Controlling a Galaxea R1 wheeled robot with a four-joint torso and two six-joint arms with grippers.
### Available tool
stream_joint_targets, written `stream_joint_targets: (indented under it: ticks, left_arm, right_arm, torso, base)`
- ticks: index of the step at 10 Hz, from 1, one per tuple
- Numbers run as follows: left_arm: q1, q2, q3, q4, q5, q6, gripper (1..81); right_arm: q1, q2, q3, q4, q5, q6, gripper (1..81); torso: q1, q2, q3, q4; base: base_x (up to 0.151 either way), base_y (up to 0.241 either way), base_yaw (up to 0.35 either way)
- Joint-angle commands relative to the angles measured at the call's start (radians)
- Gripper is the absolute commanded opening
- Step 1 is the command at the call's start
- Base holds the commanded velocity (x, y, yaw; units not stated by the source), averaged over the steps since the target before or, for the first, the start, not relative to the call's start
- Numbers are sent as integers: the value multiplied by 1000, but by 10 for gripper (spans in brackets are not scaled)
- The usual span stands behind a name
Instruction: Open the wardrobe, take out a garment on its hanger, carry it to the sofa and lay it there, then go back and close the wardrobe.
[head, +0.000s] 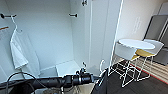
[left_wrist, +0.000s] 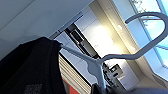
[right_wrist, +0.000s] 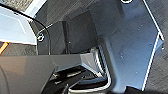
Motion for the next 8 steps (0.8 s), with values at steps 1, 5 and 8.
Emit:
stream_joint_targets:
  ticks: [1, 5, 8]
  left_arm:
    - [-152, 1, 54, 19, -46, 5, 10]
    - [-149, 11, 58, 23, -37, 10, 10]
    - [-149, 8, 58, 37, -34, 7, 10]
  right_arm:
    - [28, 13, 9, -11, -44, -6, 811]
    - [25, 11, 6, -14, -43, -6, 811]
    - [-1, -36, 11, -15, -9, -12, 811]
  torso:
    - [0, 0, 0, 0]
    - [0, 0, 0, 0]
    - [0, 0, 0, 0]
  base:
    - [0, 0, -268]
    - [0, 0, -279]
    - [0, 0, -282]
